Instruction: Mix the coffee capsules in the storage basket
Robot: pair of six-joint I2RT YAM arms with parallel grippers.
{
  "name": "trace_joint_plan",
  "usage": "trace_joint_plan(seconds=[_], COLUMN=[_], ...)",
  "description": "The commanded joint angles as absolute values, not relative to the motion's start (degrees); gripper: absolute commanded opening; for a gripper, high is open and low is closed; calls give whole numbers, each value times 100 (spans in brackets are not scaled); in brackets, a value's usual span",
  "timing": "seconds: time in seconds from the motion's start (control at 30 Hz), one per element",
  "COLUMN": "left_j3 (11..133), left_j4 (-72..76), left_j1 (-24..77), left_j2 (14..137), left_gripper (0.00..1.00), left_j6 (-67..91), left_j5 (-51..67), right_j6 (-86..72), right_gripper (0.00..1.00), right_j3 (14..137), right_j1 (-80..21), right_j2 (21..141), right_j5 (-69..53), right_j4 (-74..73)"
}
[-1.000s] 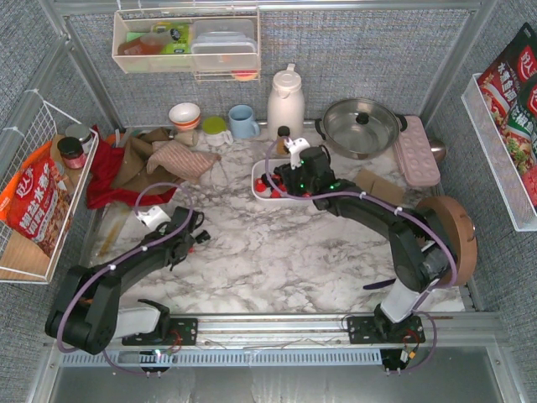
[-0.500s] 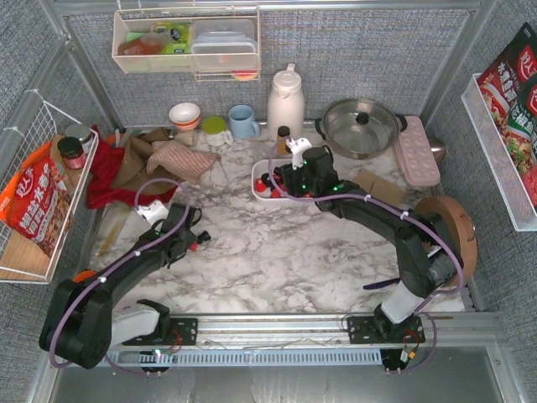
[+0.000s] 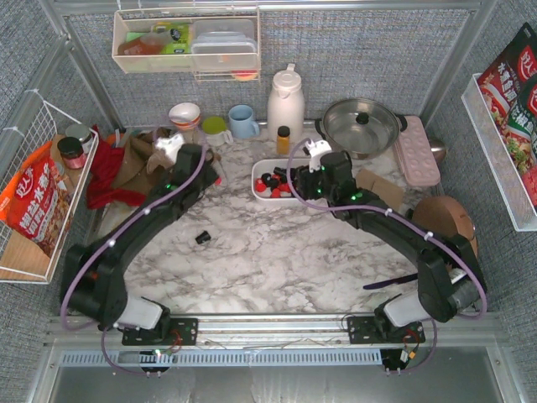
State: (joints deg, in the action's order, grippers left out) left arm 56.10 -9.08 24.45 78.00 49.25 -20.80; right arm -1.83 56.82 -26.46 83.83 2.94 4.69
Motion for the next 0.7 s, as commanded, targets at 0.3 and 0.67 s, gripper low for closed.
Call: trace_joint_plan(seconds=[0.3, 0.67], left_j3=[8787, 7221], left_j4=[347, -41], left_j1=[3410, 3701], left_j2=[11341, 9893], left_gripper=[51, 85], left_j6=[3989, 2913], left_j5=[-1228, -2059], right_j6=[-369, -433], right_gripper=[60, 61], right_j3=[4987, 5212], right_j1=[-2470, -2477], right_j2=[7907, 8180], right_j5=[393, -187], right_j4=[827, 617])
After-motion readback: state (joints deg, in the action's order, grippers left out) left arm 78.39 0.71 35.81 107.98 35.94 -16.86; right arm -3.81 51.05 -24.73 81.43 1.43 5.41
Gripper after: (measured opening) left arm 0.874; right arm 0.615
